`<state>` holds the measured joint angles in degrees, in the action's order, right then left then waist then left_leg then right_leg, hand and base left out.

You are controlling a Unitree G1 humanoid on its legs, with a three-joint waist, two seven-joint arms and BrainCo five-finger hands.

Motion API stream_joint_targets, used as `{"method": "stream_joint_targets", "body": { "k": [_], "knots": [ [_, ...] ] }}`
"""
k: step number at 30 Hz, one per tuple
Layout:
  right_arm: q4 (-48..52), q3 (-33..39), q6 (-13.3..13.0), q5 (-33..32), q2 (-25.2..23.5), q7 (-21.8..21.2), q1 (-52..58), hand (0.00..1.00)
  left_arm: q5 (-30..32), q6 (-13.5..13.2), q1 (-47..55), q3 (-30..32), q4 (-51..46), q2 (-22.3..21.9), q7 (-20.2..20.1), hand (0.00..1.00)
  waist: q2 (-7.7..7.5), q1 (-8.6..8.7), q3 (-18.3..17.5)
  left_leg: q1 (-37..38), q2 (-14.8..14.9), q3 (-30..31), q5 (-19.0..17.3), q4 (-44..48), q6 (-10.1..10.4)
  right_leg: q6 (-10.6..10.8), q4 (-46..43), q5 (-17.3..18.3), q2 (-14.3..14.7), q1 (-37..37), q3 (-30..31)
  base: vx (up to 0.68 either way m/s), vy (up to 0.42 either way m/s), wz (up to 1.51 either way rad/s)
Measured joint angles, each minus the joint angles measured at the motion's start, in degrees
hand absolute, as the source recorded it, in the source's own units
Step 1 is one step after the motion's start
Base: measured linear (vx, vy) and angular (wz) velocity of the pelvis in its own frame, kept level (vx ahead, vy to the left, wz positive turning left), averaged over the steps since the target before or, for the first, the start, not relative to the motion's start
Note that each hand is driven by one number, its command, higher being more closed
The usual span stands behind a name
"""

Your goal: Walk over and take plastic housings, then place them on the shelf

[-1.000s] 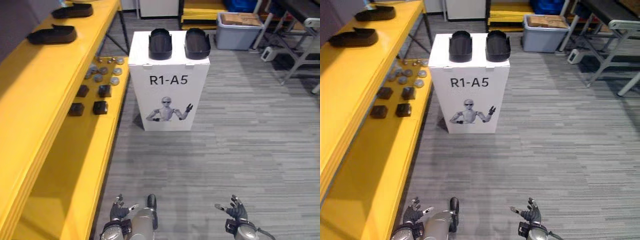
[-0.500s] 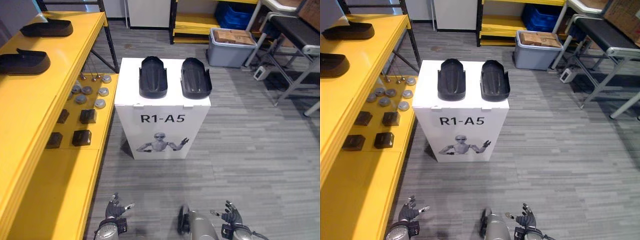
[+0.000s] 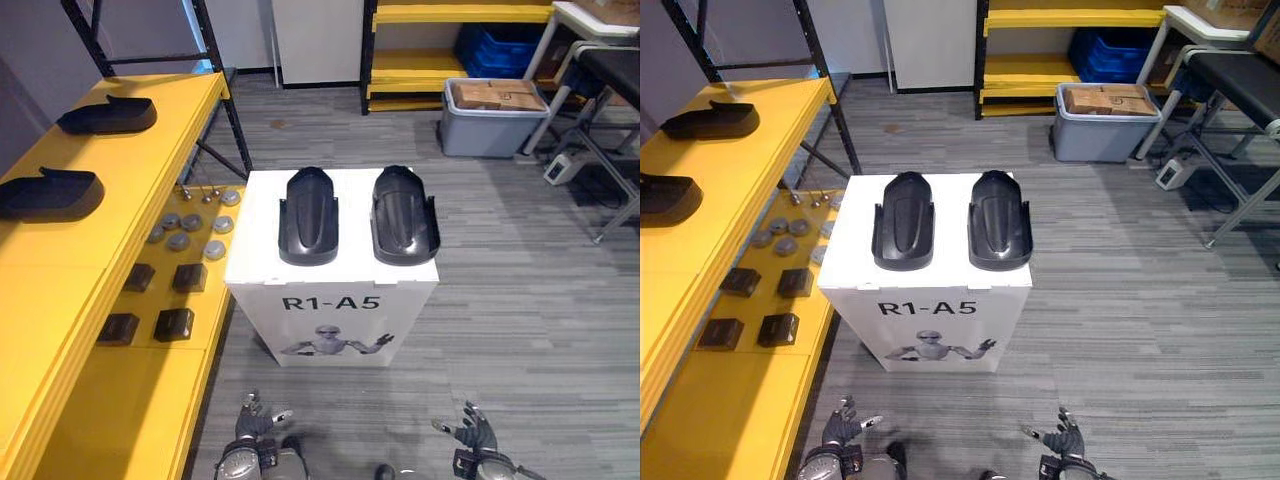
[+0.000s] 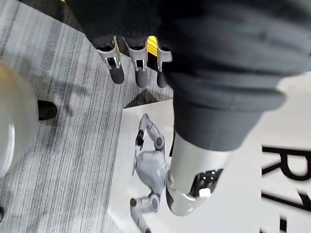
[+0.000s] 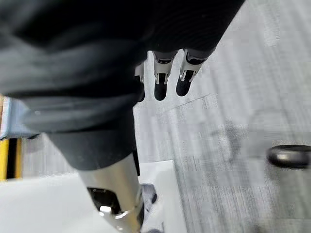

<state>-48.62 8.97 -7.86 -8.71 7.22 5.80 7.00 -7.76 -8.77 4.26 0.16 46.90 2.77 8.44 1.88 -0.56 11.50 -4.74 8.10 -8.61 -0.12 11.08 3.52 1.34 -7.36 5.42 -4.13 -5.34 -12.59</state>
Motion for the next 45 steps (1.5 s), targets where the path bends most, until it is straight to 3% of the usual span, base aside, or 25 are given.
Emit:
{"method": "stream_joint_targets", "body": {
  "k": [4, 8, 11, 13, 18, 23, 24, 25, 29, 32, 36, 45],
  "knots": [
    [0.08, -0.11, -0.07, 0.05, -0.4, 0.0, 0.03, 0.0, 0.08, 0.03, 1.47, 0.08, 2.1, 1.65, 0.01, 0.0, -0.26, -0.22, -0.7, 5.16, -2.73, -2.7, 1.92, -7.04, -1.05, 1.21, 0.04, 0.76, -2.25, -0.8, 2.25, 0.1, 0.106, -0.2],
    [2.18, 0.17, -0.06, 0.05, -0.29, 0.2, 0.27, 0.0, 0.12, 0.03, 2.34, 0.24, 3.16, 2.78, -0.03, 0.0, -0.77, -0.16, -1.05, 8.24, -3.23, -3.77, 4.27, -12.51, -0.78, 1.25, 0.05, 0.78, -1.93, -0.73, 3.03, 0.04, 0.023, -0.11],
    [10.78, 2.96, -0.07, 0.1, 0.25, 0.62, 2.14, 0.0, 0.21, 0.03, 3.19, 0.52, 2.98, 2.82, -0.08, 0.0, -1.04, 0.29, -1.63, 8.94, -3.2, -4.11, 4.99, -14.19, -0.82, 1.24, 0.04, 0.77, -1.59, -0.37, 3.65, 0.01, 0.014, -0.1],
    [20.97, 5.56, -0.11, 0.98, 2.82, 1.13, 3.11, 0.0, 0.24, -0.02, 5.16, 0.57, 1.37, 3.09, -0.28, 0.0, -1.12, 1.06, -2.62, 9.07, -3.33, -4.98, 5.26, -15.21, -0.95, 1.25, 0.03, 0.77, -1.56, 0.51, 4.57, -0.01, 0.032, -0.19],
    [32.35, 11.22, -0.87, 3.85, 7.96, 2.34, 3.4, 0.0, 0.38, -0.05, 7.88, 0.54, 1.29, 4.11, -1.51, 0.0, -1.7, 1.52, -4.57, 8.92, -3.71, -5.28, 5.3, -16.0, -1.0, 1.27, 0.77, 0.76, -1.6, 1.28, 5.75, 0.0, 0.024, -0.09],
    [37.92, 11.15, -1.06, 7.26, 12.79, 3.88, -1.01, 0.0, 0.4, -0.31, 9.31, 0.39, 0.3, 4.42, -2.32, 0.0, -1.78, 1.83, -4.87, 8.66, -3.8, -4.41, 5.32, -16.01, -1.03, 1.3, 0.92, 0.74, -1.59, 1.37, 5.65, -0.01, 0.002, 0.02],
    [38.47, 5.95, -2.55, 8.33, 18.67, 4.77, -10.88, 0.0, 0.38, -1.27, 9.58, -0.57, 0.26, 4.75, -3.15, 0.0, -1.61, 1.42, -5.28, 7.98, -3.89, -3.58, 5.4, -16.01, -1.15, 1.29, 1.0, 0.72, -1.58, 1.77, 5.36, -0.03, 0.014, 0.13],
    [38.4, 5.41, -2.74, 8.52, 18.84, 4.77, -12.19, 0.0, 0.38, -1.34, 9.46, -0.68, 0.22, 4.87, -3.49, 0.0, -1.6, 0.93, -5.28, 7.92, -3.91, -3.47, 5.43, -16.01, -1.19, 1.28, 1.09, 0.71, -1.58, 1.74, 5.27, -0.03, 0.016, 0.13],
    [34.12, 3.3, -2.93, 8.55, 19.68, 5.18, -15.66, 0.0, 0.35, -1.43, 9.68, -1.59, 0.26, 5.17, -3.76, 0.0, -1.53, 1.25, -5.37, 7.36, -4.05, -2.17, 5.58, -16.04, -1.39, 1.3, 1.47, 0.48, -1.6, 1.31, 4.11, 0.0, 0.005, 0.1],
    [18.15, -6.85, -2.35, 8.53, 23.57, 5.91, -29.42, 0.0, 0.17, -1.9, 9.19, -2.88, 0.24, 5.34, -3.77, 0.0, -1.22, 0.9, -5.31, 6.13, -3.96, -1.02, 6.14, -16.05, -1.53, 1.18, 2.39, -0.32, -1.42, 1.83, 3.75, -0.03, 0.005, 0.09],
    [10.44, -7.96, -1.38, 8.87, 21.07, 6.47, -37.88, 0.0, -0.05, -1.98, 8.42, -4.02, -0.52, 5.28, -3.6, 0.0, -0.41, -1.7, -4.35, 5.58, -4.14, 0.5, 6.53, -16.07, -1.6, 1.15, 2.66, -0.43, -1.57, 1.46, 2.25, -0.04, 0.012, 0.21],
    [-5.26, -7.9, 1.86, 10.08, 19.18, 10.04, -54.26, 0.0, -0.85, -2.02, 7.68, -4.51, -0.79, 5.19, -1.54, 0.0, 1.07, -1.76, -0.51, 3.34, -4.62, 2.16, 7.03, -16.08, -1.77, 1.34, 4.02, -1.02, -1.78, 2.04, 0.34, -0.01, 0.011, 0.11]
  ]
}}
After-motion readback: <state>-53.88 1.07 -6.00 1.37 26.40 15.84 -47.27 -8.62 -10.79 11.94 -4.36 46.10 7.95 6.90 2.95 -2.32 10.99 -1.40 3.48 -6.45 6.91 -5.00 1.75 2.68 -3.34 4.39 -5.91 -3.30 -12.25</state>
